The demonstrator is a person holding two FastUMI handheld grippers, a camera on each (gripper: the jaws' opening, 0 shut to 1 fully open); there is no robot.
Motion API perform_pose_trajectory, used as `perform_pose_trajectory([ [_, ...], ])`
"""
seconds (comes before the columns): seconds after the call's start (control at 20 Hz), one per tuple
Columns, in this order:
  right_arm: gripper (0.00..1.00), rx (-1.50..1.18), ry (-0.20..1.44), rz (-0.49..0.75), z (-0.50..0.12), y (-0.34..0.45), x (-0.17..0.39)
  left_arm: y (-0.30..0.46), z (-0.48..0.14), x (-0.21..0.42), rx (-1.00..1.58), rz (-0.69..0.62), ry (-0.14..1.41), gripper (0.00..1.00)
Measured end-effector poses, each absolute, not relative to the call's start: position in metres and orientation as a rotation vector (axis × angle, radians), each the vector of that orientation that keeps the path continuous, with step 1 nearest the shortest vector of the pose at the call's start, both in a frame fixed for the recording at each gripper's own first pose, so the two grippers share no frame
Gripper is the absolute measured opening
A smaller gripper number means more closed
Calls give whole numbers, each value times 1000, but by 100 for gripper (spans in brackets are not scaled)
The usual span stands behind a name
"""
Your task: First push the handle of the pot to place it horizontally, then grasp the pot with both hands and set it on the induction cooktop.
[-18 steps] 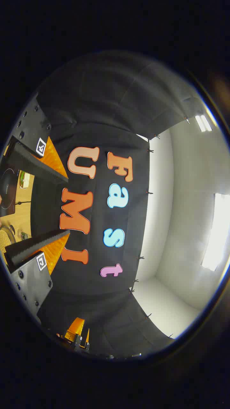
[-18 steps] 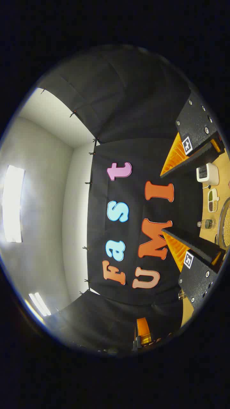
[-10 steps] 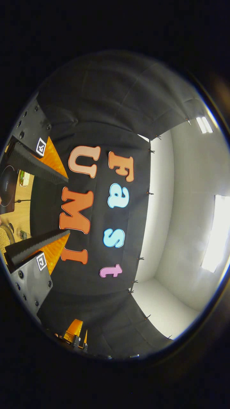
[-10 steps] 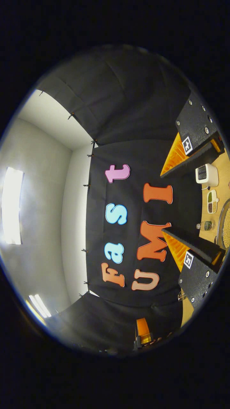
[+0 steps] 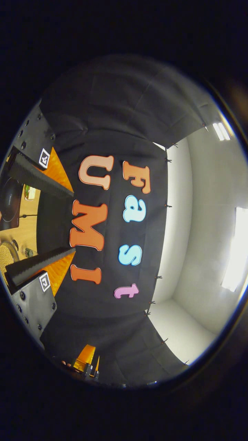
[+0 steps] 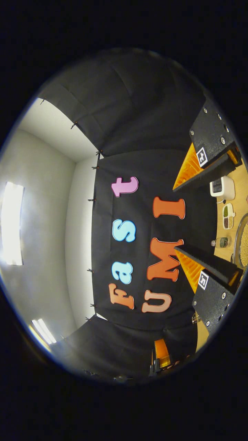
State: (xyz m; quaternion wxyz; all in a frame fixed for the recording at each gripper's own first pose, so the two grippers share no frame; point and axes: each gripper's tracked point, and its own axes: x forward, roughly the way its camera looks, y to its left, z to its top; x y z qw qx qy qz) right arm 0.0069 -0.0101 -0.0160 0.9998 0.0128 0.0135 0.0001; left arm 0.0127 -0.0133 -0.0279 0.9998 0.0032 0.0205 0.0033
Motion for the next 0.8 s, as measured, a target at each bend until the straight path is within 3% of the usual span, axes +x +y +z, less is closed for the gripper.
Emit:
perform_pose_trajectory([
  [0.8,94,68,216,-27,-95,-29,1,-15,-43,18,40,26,43,93],
])
